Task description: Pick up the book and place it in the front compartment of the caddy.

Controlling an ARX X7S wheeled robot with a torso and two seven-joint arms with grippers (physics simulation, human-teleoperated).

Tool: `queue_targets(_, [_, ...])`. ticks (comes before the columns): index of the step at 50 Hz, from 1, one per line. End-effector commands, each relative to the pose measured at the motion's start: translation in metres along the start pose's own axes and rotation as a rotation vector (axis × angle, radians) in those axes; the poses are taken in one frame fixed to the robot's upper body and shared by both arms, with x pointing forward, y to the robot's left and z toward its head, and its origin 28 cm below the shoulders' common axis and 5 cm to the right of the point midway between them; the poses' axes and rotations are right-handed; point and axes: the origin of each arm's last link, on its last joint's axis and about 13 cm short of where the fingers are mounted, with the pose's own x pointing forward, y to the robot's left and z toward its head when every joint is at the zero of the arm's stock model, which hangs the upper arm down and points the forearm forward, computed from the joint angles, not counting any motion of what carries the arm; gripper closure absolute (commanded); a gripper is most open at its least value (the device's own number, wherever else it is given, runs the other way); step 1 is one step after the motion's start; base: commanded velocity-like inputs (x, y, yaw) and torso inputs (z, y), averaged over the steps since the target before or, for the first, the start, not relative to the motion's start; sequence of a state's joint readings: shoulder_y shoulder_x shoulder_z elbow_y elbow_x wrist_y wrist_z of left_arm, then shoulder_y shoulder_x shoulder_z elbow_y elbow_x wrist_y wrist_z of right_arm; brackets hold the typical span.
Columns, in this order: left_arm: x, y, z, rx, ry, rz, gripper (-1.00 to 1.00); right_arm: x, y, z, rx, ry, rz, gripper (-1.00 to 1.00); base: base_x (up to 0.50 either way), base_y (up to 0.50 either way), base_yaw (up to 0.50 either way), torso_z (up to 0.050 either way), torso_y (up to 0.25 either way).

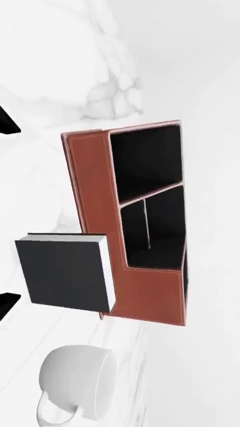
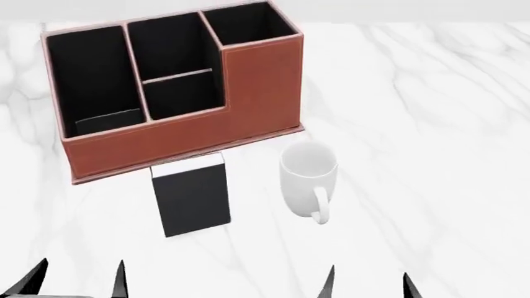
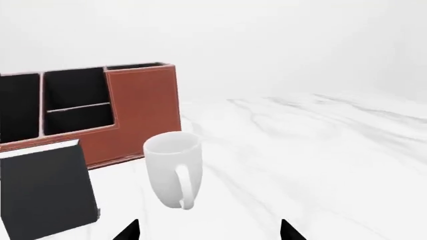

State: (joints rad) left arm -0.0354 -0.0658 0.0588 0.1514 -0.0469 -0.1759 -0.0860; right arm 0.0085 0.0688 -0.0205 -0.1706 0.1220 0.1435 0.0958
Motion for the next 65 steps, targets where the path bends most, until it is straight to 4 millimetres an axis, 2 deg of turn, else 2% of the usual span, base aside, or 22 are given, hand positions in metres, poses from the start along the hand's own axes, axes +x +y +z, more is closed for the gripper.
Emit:
queue_targets(1, [0.01, 0.011, 0.062, -0.01, -0.116, 0.036, -1.0, 0.005, -0.006, 0.056, 0.019, -0.106, -0.008, -1.0, 0.5, 0.0, 0.0, 0.0, 0.0])
queue_targets(3, [0.01, 0.011, 0.063, -0.01, -0.116, 0.036, -1.0, 0.005, -0.006, 0.056, 0.019, -0.106, -0.008, -1.0, 0.5, 0.0, 0.0, 0.0, 0.0])
queue_targets(4, [0.007, 0.014, 0.078, -0.02, -0.15, 0.034, -1.0, 0.004, -0.008, 0.072, 0.023, -0.147, -0.016, -1.0, 0.5, 0.0, 0.0, 0.0, 0.0])
queue_targets(8, [0.001, 0.015, 0.089, 0.0, -0.198, 0.018, -1.0, 0.002, -0.011, 0.082, 0.014, -0.173, -0.015, -1.0, 0.5, 0.0, 0.0, 0.0, 0.0])
queue_targets(17, [0.001, 0.017, 0.097, -0.001, -0.217, 0.013, -1.0, 0.001, -0.015, 0.095, 0.018, -0.212, -0.037, -1.0, 0.5, 0.0, 0.0, 0.0, 0.0])
queue_targets(61, [-0.004, 0.017, 0.094, -0.005, -0.213, 0.007, -1.0, 0.0, -0.018, 0.094, -0.001, -0.219, -0.052, -1.0, 0.5, 0.0, 0.0, 0.0, 0.001])
queue_targets(65, [-0.004, 0.016, 0.094, -0.003, -0.212, 0.006, -1.0, 0.0, -0.017, 0.091, 0.002, -0.227, -0.037, -1.0, 0.0, 0.0, 0.0, 0.0, 0.003])
